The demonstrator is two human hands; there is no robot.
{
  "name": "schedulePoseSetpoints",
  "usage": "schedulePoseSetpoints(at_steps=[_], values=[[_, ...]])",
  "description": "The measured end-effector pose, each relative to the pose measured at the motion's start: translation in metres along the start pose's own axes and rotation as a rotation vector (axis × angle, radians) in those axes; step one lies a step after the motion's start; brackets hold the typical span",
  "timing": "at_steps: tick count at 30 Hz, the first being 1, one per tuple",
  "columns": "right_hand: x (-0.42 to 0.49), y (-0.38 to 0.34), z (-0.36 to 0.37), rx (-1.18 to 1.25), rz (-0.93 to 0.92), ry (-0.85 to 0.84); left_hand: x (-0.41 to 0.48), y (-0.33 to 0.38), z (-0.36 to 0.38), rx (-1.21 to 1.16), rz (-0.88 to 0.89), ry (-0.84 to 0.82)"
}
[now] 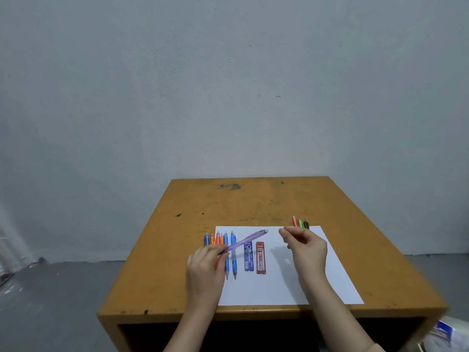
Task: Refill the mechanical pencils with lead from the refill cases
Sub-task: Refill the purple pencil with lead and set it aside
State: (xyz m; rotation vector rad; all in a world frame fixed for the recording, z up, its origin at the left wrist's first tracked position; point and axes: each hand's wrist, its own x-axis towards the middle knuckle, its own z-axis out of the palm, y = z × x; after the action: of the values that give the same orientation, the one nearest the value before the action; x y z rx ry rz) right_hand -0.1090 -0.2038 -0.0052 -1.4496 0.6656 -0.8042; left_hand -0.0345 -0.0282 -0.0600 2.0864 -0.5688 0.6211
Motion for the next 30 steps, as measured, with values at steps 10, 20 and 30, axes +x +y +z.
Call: schedulePoseSetpoints(at_steps=[10,20,30], values=[[0.004,0.027,0.004,-0.442,-0.038,-0.187,-0.002,-0.003,0.002,0.079,0.102,0.023],[-0.001,0.033,0.007,-0.538,-0.170,-0.229,-0.001,-0.004,0.002,0.073,0.082,0.043],[-0.001,0.032,-0.003,-0.186,-0.074,-0.208,0.000,-0.002,0.001,0.084,0.069,0.027]])
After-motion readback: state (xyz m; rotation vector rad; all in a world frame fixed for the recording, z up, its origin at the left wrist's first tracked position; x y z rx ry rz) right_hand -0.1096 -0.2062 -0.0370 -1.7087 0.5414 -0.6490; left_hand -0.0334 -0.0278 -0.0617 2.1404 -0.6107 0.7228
